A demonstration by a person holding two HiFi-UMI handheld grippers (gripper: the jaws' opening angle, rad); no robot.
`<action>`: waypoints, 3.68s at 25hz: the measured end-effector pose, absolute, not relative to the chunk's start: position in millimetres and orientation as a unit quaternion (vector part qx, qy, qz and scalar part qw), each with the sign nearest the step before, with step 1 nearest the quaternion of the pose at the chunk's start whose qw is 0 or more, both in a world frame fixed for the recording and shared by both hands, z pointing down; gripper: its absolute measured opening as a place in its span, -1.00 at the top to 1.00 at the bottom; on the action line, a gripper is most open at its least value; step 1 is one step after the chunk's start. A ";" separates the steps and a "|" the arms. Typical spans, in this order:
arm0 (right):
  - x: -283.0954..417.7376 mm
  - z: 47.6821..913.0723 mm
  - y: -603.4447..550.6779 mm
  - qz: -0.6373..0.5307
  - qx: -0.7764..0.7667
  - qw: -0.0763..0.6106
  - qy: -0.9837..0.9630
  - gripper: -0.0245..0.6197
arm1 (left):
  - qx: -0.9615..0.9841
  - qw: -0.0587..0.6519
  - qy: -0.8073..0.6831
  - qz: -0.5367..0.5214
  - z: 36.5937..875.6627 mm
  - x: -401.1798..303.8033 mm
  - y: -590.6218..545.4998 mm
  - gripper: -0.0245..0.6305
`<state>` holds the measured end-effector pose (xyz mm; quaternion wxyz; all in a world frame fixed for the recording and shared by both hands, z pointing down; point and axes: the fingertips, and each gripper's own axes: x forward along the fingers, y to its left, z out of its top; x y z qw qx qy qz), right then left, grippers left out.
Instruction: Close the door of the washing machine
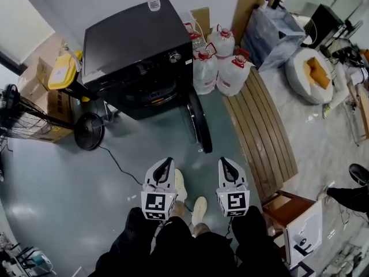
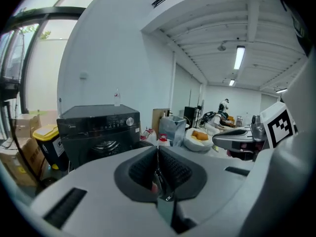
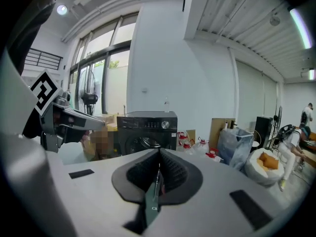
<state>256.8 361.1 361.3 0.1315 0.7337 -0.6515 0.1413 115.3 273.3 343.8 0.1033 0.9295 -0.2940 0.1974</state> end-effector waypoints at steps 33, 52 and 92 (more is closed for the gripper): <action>295.3 653.7 286.5 0.267 0.697 0.232 -0.624 0.29 | 0.907 0.178 -0.260 0.279 595.6 129.1 188.2 0.83; 300.2 694.8 275.4 0.285 0.683 0.276 -0.613 0.67 | 0.893 0.202 -0.283 0.285 623.2 110.9 175.4 0.83; 163.2 694.0 227.2 0.301 0.599 0.247 -0.700 0.54 | 0.853 0.219 -0.399 0.256 611.0 3.4 147.5 0.83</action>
